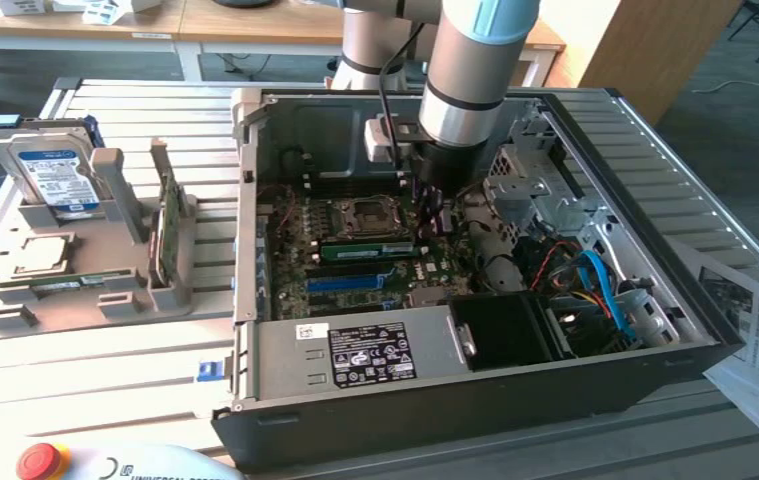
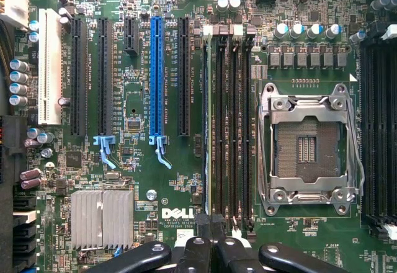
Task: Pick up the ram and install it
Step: 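Press down the ram until it locks into place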
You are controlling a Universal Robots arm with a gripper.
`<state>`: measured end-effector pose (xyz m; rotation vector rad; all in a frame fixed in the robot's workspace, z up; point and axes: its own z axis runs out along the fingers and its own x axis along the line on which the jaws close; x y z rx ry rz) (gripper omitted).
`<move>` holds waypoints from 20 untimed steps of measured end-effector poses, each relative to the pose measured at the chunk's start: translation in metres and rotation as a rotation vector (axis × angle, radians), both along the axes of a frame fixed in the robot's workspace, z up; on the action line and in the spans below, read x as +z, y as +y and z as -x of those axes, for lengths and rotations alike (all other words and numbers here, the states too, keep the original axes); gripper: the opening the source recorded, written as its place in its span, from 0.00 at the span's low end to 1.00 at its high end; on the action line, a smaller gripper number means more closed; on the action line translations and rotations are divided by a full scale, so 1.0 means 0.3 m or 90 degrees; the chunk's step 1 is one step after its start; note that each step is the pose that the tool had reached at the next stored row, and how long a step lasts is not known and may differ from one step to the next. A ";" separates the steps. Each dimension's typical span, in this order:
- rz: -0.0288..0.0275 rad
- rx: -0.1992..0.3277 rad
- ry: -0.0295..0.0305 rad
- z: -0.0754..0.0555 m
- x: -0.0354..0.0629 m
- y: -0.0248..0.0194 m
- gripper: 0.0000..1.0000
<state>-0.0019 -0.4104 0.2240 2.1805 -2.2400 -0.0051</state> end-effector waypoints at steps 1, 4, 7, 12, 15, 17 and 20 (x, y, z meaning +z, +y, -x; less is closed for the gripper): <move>0.0000 0.000 0.0000 0.000 0.000 0.000 0.10; 0.0000 0.000 0.0000 0.000 -0.001 0.000 0.10; -0.0001 0.000 0.0000 0.000 -0.001 0.000 0.10; 0.0000 0.000 0.0000 0.000 -0.002 0.000 0.10; -0.0001 0.000 0.0000 0.000 -0.003 0.000 0.10; -0.0001 0.000 0.0000 0.000 -0.004 0.000 0.10; -0.0001 0.000 0.0000 0.000 -0.004 0.000 0.10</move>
